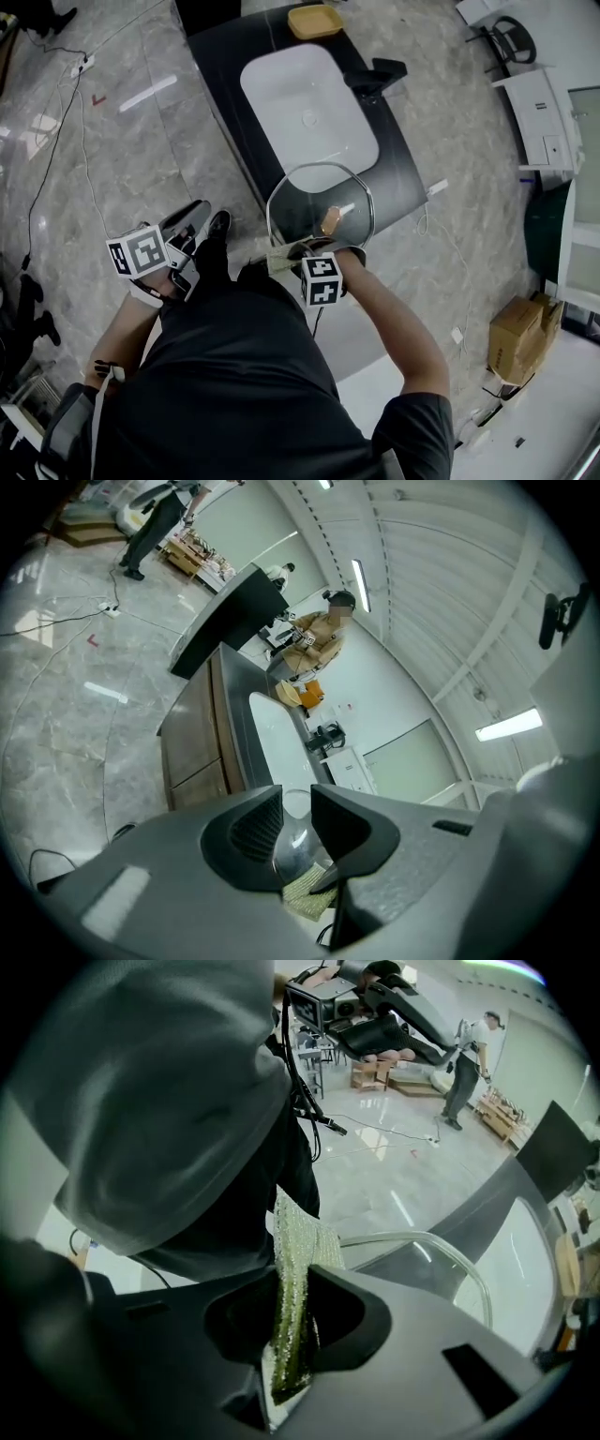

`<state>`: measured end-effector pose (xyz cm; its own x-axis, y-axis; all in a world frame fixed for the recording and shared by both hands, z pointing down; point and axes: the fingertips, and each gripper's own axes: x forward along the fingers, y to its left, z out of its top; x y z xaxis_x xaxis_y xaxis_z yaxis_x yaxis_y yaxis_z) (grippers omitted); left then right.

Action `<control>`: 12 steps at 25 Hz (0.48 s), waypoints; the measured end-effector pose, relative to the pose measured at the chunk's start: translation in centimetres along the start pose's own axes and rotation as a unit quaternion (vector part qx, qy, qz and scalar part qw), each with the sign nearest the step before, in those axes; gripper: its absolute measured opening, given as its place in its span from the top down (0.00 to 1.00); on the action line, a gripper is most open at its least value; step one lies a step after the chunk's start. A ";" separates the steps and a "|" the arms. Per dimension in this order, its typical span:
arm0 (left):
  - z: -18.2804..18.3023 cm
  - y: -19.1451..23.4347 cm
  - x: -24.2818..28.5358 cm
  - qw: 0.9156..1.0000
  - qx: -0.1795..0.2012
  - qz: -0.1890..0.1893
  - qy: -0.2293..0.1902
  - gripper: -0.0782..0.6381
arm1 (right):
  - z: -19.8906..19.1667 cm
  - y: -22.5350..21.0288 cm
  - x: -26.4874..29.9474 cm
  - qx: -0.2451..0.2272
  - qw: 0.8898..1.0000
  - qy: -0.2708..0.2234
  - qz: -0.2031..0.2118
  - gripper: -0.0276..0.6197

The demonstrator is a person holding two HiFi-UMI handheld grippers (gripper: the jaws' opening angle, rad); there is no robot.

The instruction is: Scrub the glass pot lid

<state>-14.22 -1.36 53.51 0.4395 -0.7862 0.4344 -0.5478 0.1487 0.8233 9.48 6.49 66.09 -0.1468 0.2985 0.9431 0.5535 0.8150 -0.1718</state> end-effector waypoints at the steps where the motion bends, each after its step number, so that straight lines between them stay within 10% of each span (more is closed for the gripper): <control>1: 0.1 -0.5 0.3 1.000 0.007 -0.004 0.008 0.76 | 0.0 0.2 -0.2 0.011 1.000 -0.004 -0.004 0.86; 7: 1.0 -3.7 3.2 0.996 0.055 -0.042 0.057 0.76 | -0.1 -0.5 -2.8 0.155 0.982 -0.078 -0.074 0.86; 9: 0.9 -4.7 4.3 0.994 0.067 -0.056 0.073 0.76 | 0.0 -1.9 -4.5 0.253 0.950 -0.153 -0.096 0.86; 12: -0.1 -5.7 5.1 0.989 0.080 -0.073 0.099 0.76 | -0.3 -4.9 -9.0 0.384 0.869 -0.272 -0.152 0.86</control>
<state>-8.79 -6.18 51.07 0.6447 -0.6563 0.3919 -0.5672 -0.0670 0.8209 8.32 -0.38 58.50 -0.6725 0.0324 0.7394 -0.2576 0.9264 -0.2748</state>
